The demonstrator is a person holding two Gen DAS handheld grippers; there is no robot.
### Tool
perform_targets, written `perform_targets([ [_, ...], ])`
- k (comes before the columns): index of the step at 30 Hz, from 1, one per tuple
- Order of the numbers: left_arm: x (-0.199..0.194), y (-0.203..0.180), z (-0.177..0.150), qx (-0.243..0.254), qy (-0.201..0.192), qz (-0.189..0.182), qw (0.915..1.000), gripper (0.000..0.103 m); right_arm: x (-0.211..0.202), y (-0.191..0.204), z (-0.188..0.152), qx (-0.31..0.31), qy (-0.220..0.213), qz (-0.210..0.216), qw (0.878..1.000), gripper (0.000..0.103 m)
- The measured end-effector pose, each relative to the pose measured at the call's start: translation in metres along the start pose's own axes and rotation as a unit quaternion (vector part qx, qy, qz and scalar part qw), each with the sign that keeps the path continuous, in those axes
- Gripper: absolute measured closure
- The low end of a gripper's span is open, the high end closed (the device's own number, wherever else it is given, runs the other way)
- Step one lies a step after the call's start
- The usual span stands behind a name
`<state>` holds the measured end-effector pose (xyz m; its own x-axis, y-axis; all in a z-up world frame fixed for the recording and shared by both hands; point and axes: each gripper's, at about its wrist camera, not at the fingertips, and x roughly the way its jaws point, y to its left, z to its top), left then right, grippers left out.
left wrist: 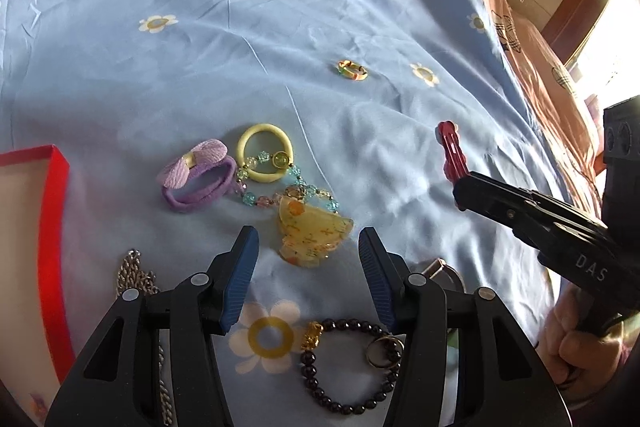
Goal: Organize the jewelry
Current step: 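Carry both clips into the red box and release them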
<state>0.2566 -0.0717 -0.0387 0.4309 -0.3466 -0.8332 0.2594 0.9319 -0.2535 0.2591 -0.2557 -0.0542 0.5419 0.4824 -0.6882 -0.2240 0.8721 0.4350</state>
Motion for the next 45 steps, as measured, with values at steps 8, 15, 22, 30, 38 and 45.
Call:
perform_targets([
  [8,0.014,0.000,0.003,0.000,-0.001,-0.008,1.0000,0.068,-0.002,-0.003,-0.001,0.004,0.000,-0.003,1.000,0.084],
  [15,-0.012,0.011,-0.007,-0.011,-0.017,-0.006,0.9998,0.068,-0.004,0.008,-0.006,-0.004,0.001,0.005,1.000,0.084],
  [22,-0.049,0.038,-0.024,-0.033,-0.038,0.014,0.9986,0.068,0.005,0.040,-0.010,-0.029,0.011,0.029,0.999,0.084],
  [30,-0.088,0.078,-0.045,-0.067,-0.061,0.040,0.9950,0.068,0.023,0.087,-0.016,-0.064,0.027,0.060,0.996,0.084],
  [38,-0.110,0.114,-0.061,-0.098,-0.074,0.069,0.9900,0.068,0.039,0.129,-0.018,-0.095,0.044,0.090,0.990,0.084],
  [45,-0.126,0.148,-0.070,-0.122,-0.082,0.094,0.9846,0.068,0.059,0.169,-0.019,-0.120,0.056,0.119,0.984,0.084],
])
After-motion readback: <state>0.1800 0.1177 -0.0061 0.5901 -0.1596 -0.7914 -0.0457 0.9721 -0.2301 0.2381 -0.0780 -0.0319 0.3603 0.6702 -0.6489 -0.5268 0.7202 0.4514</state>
